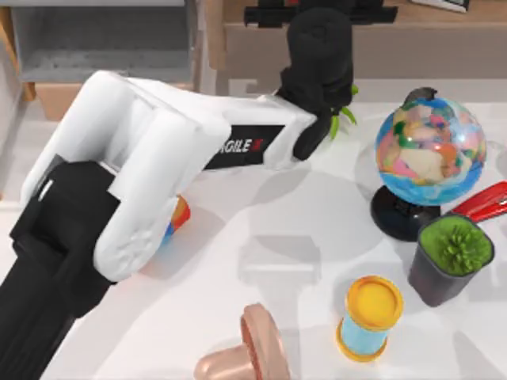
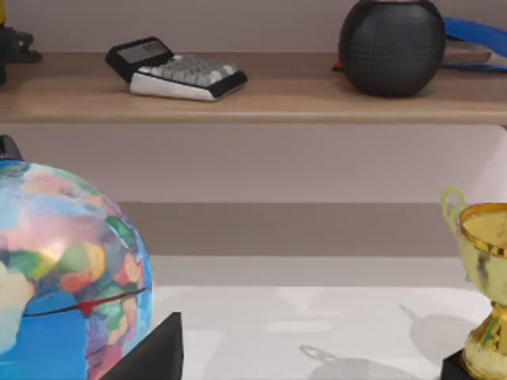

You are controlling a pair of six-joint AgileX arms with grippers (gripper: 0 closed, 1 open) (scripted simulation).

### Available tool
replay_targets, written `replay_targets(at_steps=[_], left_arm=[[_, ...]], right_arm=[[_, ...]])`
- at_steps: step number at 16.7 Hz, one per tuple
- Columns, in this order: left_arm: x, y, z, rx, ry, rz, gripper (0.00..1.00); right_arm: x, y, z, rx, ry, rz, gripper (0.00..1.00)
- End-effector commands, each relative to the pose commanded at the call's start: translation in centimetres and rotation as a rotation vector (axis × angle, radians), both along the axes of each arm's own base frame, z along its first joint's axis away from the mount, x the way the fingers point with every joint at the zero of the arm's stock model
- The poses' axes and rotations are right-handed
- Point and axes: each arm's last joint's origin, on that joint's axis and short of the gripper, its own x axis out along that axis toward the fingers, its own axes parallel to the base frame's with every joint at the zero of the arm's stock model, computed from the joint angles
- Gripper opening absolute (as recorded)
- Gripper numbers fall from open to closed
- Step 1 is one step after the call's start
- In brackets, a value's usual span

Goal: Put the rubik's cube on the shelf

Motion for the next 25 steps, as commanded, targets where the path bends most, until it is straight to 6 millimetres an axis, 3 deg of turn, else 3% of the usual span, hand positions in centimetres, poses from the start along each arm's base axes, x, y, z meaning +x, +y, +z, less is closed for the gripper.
replay_targets(at_steps=[5, 6, 15, 19, 22, 25], left_arm=[[0.0, 0.0, 0.0, 0.000, 0.000, 0.000, 0.98], [0.0, 0.0, 0.0, 0.000, 0.000, 0.000, 1.00], [-0.1, -0.1, 0.0, 0.000, 0.000, -0.003, 1.00], [-0.9, 0.4, 1.4, 0.043, -0.038, -0.062, 1.00], [-2.1, 2.1, 3.5, 0.126, -0.107, -0.145, 1.00], [-3.3, 5.2, 5.2, 0.256, -0.197, -0.225, 1.00]], right_arm=[[0.0, 0.0, 0.0, 0.000, 0.000, 0.000, 1.00], [0.0, 0.0, 0.0, 0.000, 0.000, 0.000, 1.00], [0.0, 0.0, 0.0, 0.000, 0.000, 0.000, 1.00], [0.0, 0.0, 0.0, 0.000, 0.000, 0.000, 1.00], [0.0, 0.0, 0.0, 0.000, 0.000, 0.000, 1.00], [0.0, 0.0, 0.0, 0.000, 0.000, 0.000, 1.00]])
